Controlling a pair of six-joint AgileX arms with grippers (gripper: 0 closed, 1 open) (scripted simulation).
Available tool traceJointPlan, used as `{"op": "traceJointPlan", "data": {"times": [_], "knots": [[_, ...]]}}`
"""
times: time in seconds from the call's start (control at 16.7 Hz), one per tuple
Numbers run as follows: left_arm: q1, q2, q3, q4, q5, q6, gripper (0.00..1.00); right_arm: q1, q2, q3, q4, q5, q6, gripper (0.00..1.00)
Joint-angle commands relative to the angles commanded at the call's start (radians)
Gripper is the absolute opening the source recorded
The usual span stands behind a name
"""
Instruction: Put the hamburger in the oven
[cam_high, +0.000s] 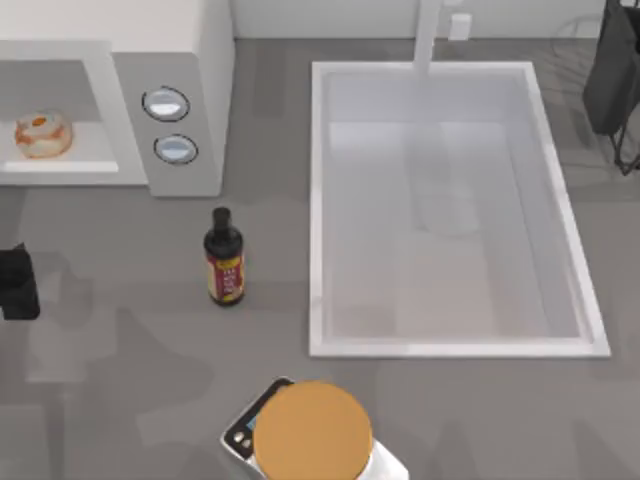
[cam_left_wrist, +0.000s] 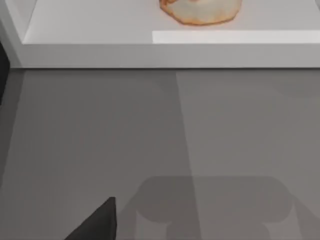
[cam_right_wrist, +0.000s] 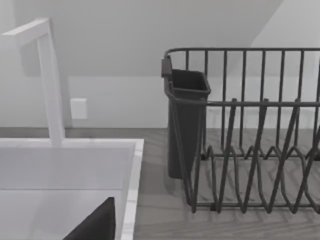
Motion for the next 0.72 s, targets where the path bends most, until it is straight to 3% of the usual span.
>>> {"op": "traceJointPlan", "data": {"times": [0.24, 0.72], "knots": [[0.033, -0.089, -0.09, 0.0, 0.027, 0.016, 1.0, 0.0, 0.0, 0.0, 0.0, 0.0, 0.0, 1.0], [0.03, -0.131, -0.034, -0.067, 0.026, 0.014, 1.0, 0.0, 0.0, 0.0, 0.0, 0.0, 0.0, 1.0]]}}
